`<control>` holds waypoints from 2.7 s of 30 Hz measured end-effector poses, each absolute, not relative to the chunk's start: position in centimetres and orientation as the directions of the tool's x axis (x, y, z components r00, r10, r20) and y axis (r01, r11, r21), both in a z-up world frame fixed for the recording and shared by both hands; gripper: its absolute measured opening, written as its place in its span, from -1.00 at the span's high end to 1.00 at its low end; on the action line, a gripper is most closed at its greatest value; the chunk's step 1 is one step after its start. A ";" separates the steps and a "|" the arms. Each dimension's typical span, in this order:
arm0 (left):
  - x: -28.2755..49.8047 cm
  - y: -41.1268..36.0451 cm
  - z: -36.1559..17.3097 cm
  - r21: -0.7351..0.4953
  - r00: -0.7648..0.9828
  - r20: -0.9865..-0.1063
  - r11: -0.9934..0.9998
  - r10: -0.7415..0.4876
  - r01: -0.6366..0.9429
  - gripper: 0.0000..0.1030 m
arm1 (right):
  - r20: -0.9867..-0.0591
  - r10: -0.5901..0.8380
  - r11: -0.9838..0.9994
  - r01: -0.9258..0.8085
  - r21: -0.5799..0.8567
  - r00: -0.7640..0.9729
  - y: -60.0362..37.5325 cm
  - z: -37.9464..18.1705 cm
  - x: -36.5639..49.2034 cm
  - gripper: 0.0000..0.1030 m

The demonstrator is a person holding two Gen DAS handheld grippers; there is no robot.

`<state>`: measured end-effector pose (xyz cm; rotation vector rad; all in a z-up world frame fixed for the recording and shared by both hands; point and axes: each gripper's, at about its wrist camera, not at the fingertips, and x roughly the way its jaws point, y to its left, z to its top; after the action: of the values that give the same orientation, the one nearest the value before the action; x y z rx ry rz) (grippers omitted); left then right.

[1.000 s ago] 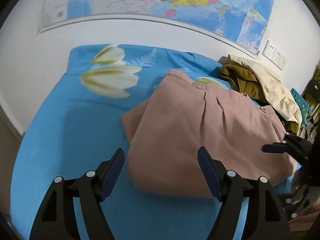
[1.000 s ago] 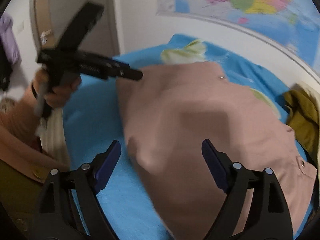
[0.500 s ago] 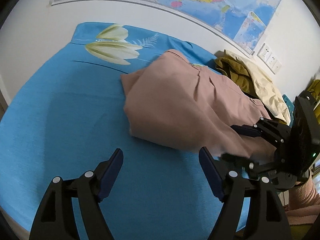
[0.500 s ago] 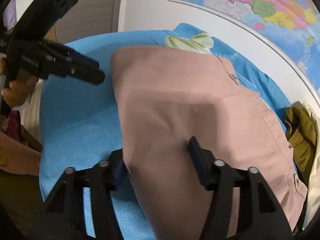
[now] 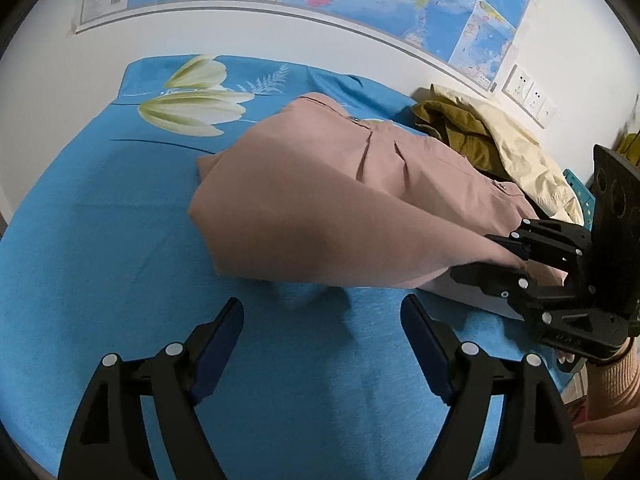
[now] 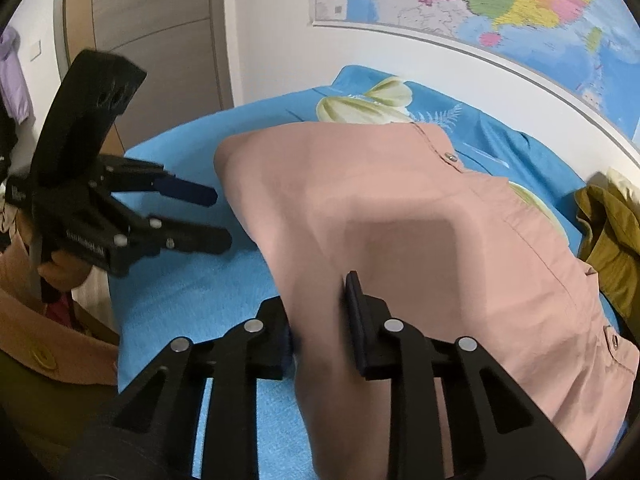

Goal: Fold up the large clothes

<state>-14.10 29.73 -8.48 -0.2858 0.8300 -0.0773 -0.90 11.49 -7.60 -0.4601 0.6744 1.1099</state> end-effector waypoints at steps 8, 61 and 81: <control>-12.8 29.9 -9.2 -0.489 0.660 -0.653 0.872 -0.370 0.005 -0.66 | -0.686 0.673 0.396 -0.918 0.020 0.275 11.0 -7.5 -0.5 0.60; -7.5 28.4 -9.1 -0.419 0.667 -0.716 0.892 -0.207 -0.172 -0.31 | -0.589 0.796 0.401 -0.850 0.340 0.139 2.3 -6.4 -0.8 0.00; -7.7 28.5 -9.2 -0.416 0.670 -0.705 0.901 -0.233 -0.125 -0.30 | -0.567 0.682 0.681 -0.120 0.722 0.461 -20.2 -10.4 -1.2 -0.44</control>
<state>-7.75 28.53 -9.21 -0.4590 0.8425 -0.0638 -1.21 -20.24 -10.39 0.6654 0.9752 0.5406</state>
